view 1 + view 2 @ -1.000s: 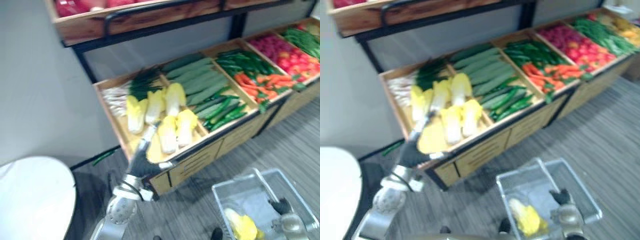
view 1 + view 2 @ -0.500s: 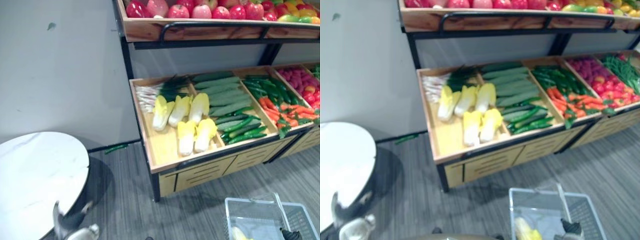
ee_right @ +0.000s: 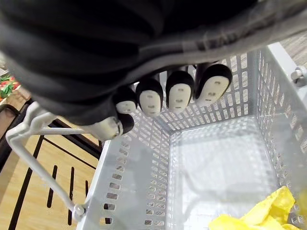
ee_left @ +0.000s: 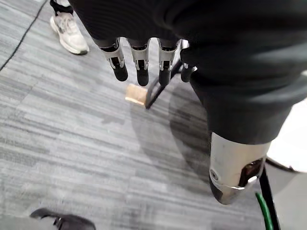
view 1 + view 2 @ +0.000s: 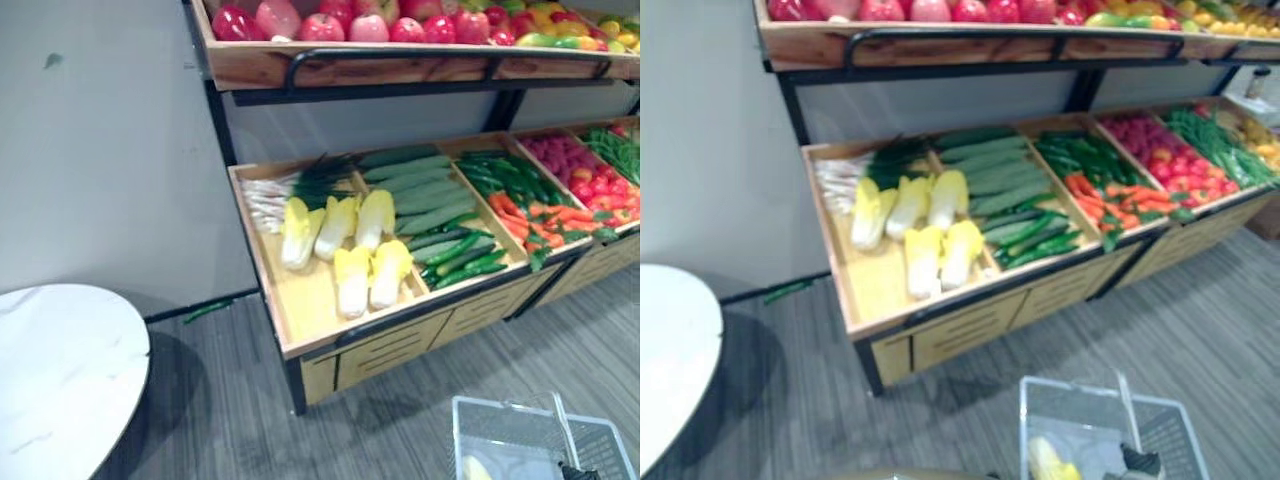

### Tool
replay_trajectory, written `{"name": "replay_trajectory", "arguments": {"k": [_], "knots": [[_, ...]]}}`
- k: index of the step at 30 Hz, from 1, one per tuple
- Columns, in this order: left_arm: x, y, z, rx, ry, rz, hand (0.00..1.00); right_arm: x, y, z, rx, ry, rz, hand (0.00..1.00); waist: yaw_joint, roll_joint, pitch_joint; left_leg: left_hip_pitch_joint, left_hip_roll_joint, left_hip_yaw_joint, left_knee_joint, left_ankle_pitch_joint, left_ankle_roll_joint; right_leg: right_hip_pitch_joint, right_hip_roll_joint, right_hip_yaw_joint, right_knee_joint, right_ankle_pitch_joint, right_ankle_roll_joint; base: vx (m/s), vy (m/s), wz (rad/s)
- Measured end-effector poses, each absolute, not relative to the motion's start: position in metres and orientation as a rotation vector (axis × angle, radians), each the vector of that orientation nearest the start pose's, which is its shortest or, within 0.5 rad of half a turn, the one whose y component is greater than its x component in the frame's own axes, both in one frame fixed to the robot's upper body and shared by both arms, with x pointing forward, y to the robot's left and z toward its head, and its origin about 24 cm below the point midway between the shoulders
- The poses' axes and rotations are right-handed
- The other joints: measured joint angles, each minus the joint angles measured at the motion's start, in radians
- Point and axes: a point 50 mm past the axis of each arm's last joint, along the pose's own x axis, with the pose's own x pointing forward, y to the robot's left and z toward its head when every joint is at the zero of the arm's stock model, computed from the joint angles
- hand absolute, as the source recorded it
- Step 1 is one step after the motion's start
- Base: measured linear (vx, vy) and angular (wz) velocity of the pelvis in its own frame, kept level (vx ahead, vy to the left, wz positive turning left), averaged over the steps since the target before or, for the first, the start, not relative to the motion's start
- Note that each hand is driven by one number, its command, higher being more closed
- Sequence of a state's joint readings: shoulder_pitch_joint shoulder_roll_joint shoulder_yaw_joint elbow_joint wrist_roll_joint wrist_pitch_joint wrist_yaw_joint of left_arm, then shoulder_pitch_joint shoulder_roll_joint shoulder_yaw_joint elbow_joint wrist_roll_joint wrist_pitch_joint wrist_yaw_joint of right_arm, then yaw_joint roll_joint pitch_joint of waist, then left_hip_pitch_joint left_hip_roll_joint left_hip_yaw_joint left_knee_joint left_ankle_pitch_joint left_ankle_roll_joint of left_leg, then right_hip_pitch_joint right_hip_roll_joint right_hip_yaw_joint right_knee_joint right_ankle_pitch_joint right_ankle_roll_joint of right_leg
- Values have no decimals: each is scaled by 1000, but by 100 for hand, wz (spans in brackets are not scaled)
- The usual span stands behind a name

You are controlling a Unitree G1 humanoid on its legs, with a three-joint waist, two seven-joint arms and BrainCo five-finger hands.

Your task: Pick vegetable in the basket

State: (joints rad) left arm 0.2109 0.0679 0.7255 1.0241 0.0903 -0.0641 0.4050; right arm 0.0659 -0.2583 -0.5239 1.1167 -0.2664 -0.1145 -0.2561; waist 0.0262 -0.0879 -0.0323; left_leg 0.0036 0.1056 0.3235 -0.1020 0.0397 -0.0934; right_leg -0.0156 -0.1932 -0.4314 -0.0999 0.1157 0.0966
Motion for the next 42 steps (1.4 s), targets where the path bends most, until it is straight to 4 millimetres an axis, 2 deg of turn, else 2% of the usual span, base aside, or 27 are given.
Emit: {"name": "replay_trajectory", "arguments": {"k": [4, 10, 12, 14, 15, 17, 18, 19, 20, 21, 22, 24, 26, 28, 31, 32, 33, 34, 35, 36, 37, 38, 42], "knots": [[12, 269, -151, 64, 1167, 980, 0, 80, -314, -128, -349, 1014, -669, 100, -10, 0, 0, 7, -1, 12, 0, -3, -1, -1, -1, 9, 2, 0, 0, 15, 0, -12], [20, 256, -155, 76, 1171, 810, 0, 89, -316, -126, -358, 994, -645, 100, 2, 4, 26, 70, 1, 81, 9, -28, -3, 2, -5, 84, 48, -16, -3, 10, 12, -31], [25, 255, -155, 77, 1153, 782, 0, 90, -315, -126, -345, 988, -650, 100, -4, -3, 52, 53, 11, 80, 97, -76, 1, 0, -24, 90, 90, -34, 1, -14, 27, -9], [32, 252, -156, 83, 1143, 717, 0, 89, -318, -124, -323, 976, -680, 100, -17, -14, 90, -26, 46, 75, 288, -177, 6, -42, -42, 99, 165, -54, 14, -65, 43, -8], [34, 252, -156, 90, 1141, 702, 0, 90, -318, -123, -316, 966, -690, 100, -19, -8, 96, -47, 54, 77, 330, -196, 8, -57, -43, 107, 176, -53, 16, -82, 93, -26], [39, 250, -156, 125, 1140, 649, 0, 98, -320, -117, -321, 916, -701, 100, -20, -6, 115, -102, 74, 104, 416, -244, 22, -100, -47, 145, 195, -25, 49, -92, 108, -48], [45, 249, -156, 140, 1132, 622, 0, 106, -320, -112, -333, 874, -694, 100, -20, 1, 129, -126, 91, 145, 448, -266, 36, -138, -36, 172, 181, 43, 62, -176, 157, -110], [46, 249, -156, 153, 1135, 605, 0, 117, -320, -107, -353, 829, -673, 100, -20, 15, 144, -120, 111, 213, 443, -260, 67, -154, -5, 189, 91, 199, 66, -213, 173, -139], [41, 245, -157, 156, 1150, 592, 0, 125, -320, -103, -370, 801, -655, 100, -8, 39, 153, -116, 133, 264, 431, -250, 85, -157, 5, 171, 63, 232, 77, -271, 215, -159], [43, 243, -158, 177, 1149, 562, 0, 136, -321, -97, -404, 766, -629, 100, -17, 53, 171, -95, 145, 327, 397, -241, 103, -179, -10, 21, 222, 131, -31, -244, 226, -157], [46, 242, -157, 212, 1142, 523, 0, 138, -316, -99, -411, 769, -589, 100, -22, 52, 174, -58, 147, 393, 355, -224, 109, -179, -51, -117, 413, -12, -94, -216, 256, -174], [42, 242, -158, 256, 1153, 463, 0, 151, -299, -102, -411, 750, -512, 100, -20, 40, 177, 7, 150, 529, 314, -207, 109, -126, -95, -237, 604, -143, -93, -116, 155, -184], [46, 240, -158, 256, 1142, 437, 0, 155, -285, -108, -382, 761, -461, 100, -21, 36, 175, 32, 156, 617, 314, -206, 110, -81, -113, -259, 656, -188, -81, -62, 6, -153], [57, 237, -156, 250, 1112, 410, 0, 158, -273, -115, -339, 787, -434, 100, -22, 31, 172, 51, 171, 719, 323, -207, 111, -42, -129, -273, 659, -225, -80, -41, -88, -156], [64, 234, -156, 240, 1098, 404, 0, 156, -274, -116, -334, 803, -435, 100, -30, 38, 173, 74, 205, 829, 360, -206, 108, -66, -145, -295, 676, -284, -99, -66, -229, -111], [64, 233, -156, 238, 1099, 402, 0, 154, -276, -118, -329, 822, -445, 100, -37, 31, 172, 82, 224, 853, 395, -213, 92, -73, -127, -290, 654, -306, -99, -73, -327, -84], [64, 231, -157, 233, 1103, 401, 0, 147, -279, -120, -331, 840, -460, 100, -40, 38, 166, 73, 231, 851, 408, -213, 77, -73, -91, -270, 608, -310, -92, -91, -280, -81], [64, 227, -158, 221, 1105, 394, 0, 146, -283, -119, -342, 843, -463, 100, -33, 63, 144, 35, 240, 839, 394, -195, 74, -68, -27, -229, 497, -310, -90, -145, -255, -90], [64, 225, -158, 217, 1104, 393, 0, 146, -283, -118, -350, 843, -458, 100, -27, 66, 134, 17, 236, 841, 378, -174, 74, -66, 16, -197, 394, -310, -90, -167, -231, -94], [65, 224, -159, 215, 1103, 392, 0, 145, -283, -118, -353, 846, -454, 100, -26, 70, 134, 12, 240, 845, 378, -164, 80, -65, 35, -185, 353, -308, -89, -158, -191, -74], [67, 222, -159, 209, 1103, 388, 0, 142, -281, -121, -350, 857, -449, 100, -30, 86, 131, 2, 257, 845, 383, -144, 76, -60, 67, -180, 307, -283, -97, -102, -138, -33], [68, 222, -159, 208, 1098, 389, 0, 134, -279, -125, -341, 887, -454, 100, -39, 88, 130, 12, 267, 843, 385, -131, 68, -35, 91, -179, 269, -269, -101, -84, -110, -15], [67, 223, -159, 211, 1102, 392, 0, 123, -276, -129, -350, 915, -439, 100, -50, 96, 120, 42, 319, 841, 454, -122, 65, 20, 139, -164, 187, -235, -112, -78, -51, -17]]}}
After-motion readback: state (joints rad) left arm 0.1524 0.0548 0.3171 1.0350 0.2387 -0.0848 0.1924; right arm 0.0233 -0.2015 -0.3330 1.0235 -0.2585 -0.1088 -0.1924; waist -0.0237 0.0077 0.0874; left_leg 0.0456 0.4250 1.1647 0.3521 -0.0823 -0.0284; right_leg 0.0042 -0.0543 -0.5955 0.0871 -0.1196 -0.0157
